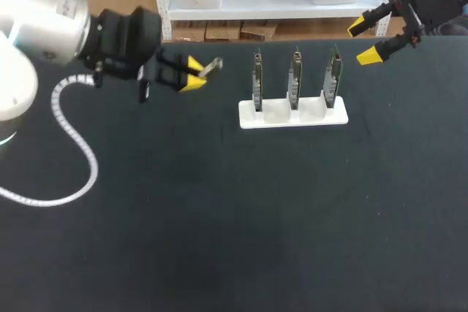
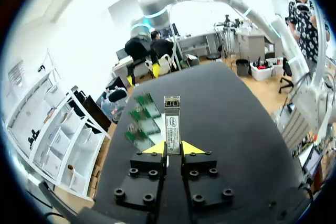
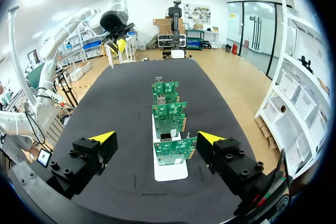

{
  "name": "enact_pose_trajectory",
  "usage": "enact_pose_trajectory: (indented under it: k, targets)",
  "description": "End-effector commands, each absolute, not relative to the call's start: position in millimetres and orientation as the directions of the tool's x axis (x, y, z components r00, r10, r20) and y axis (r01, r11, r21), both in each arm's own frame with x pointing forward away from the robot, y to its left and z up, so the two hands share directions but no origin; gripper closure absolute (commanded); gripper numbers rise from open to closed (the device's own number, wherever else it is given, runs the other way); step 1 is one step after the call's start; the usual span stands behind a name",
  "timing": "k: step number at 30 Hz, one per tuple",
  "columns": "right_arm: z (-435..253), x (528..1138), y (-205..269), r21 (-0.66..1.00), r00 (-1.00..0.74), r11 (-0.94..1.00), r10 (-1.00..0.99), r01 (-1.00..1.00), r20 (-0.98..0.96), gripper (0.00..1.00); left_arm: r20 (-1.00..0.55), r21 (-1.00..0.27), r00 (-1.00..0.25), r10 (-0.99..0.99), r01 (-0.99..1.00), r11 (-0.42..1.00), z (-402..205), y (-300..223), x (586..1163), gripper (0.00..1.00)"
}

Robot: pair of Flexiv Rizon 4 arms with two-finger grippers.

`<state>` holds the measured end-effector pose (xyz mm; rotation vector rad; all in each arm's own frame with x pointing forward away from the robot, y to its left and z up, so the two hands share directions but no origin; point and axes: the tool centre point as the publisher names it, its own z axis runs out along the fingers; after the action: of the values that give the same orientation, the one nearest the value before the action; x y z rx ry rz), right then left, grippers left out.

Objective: Pick up the optical module with the left hand, and insert it into the network port with the right hand.

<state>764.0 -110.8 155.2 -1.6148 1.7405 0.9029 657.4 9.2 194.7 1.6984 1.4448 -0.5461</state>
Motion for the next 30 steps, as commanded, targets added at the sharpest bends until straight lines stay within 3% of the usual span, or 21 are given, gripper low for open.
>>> enact_pose_trajectory:
  k: [1, 19, 30]
  targets:
    - [155, 762, -110, 0.082, -0.087, 0.036, -0.594, -0.996, -0.799, 0.00, -0.772, 0.308, 0.254, 0.582, 0.951, -0.006, 199, 4, 666, 1.00]
    - [155, 762, -110, 0.082, -0.087, 0.036, -0.594, -0.996, -0.799, 0.00, -0.774, 0.304, 0.247, 0.582, 0.953, 0.000, 197, 1, 669, 1.00]
    - [155, 762, -110, 0.082, -0.087, 0.036, -0.594, -0.996, -0.799, 0.00, -0.836, 0.345, 0.329, 0.438, 0.937, -0.046, 243, -85, 698, 1.00]
